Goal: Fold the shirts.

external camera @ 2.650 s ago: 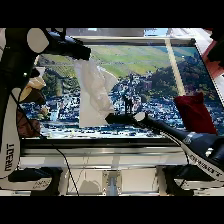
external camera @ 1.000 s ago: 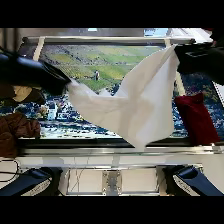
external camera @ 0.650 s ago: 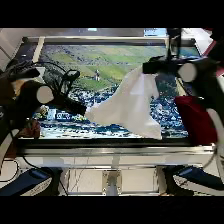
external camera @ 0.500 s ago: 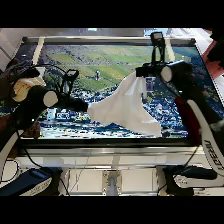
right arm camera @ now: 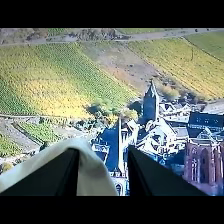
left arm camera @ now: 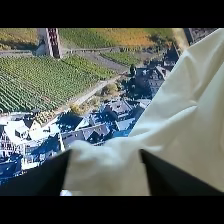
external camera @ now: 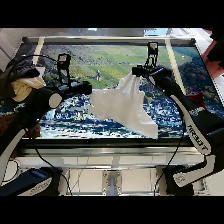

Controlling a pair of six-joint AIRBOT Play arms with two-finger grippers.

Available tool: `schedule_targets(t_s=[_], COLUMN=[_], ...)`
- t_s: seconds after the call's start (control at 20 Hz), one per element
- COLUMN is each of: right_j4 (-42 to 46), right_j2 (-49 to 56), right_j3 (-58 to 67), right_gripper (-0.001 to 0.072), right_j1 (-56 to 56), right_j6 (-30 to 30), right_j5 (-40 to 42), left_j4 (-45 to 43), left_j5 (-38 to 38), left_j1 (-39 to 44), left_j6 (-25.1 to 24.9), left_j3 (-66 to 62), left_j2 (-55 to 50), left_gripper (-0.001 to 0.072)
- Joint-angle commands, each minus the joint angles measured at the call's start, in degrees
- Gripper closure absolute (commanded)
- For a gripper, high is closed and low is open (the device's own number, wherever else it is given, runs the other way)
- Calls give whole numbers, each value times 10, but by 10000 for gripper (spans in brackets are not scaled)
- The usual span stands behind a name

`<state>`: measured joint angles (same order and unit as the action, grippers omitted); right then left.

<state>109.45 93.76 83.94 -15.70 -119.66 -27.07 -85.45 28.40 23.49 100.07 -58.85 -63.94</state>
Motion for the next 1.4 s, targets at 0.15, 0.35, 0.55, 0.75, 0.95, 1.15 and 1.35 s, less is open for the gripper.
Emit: schedule_targets(t_s=[0.15, 0.35, 0.55, 0.75, 0.95, 1.15, 1.35], right_j4=[6, 33, 31, -129, -143, -161, -141], right_j2=[-46, -106, -137, -135, -135, -137, -163], right_j3=[16, 15, 15, 14, 14, 14, -33], right_gripper=[321, 323, 322, 232, 233, 233, 233], right_j1=[69, 100, 125, 163, 169, 149, 120], right_j6=[34, 195, 205, 242, 238, 290, 295], right_j5=[-199, -358, -397, -439, -504, -568, -556], left_j4=[-73, -174, -102, 151, 248, 247, 358], left_j5=[31, 238, 332, 252, 239, 195, 188], left_j1=[-59, -92, -92, -92, -92, -92, -92], left_j6=[5, -23, -123, -203, -267, -271, -182], left_j3=[-117, -151, -112, -37, -15, -15, -15], left_j2=[-2, 6, 6, 6, 5, -20, -99], left_gripper=[66, 68, 68, 68, 68, 68, 67])
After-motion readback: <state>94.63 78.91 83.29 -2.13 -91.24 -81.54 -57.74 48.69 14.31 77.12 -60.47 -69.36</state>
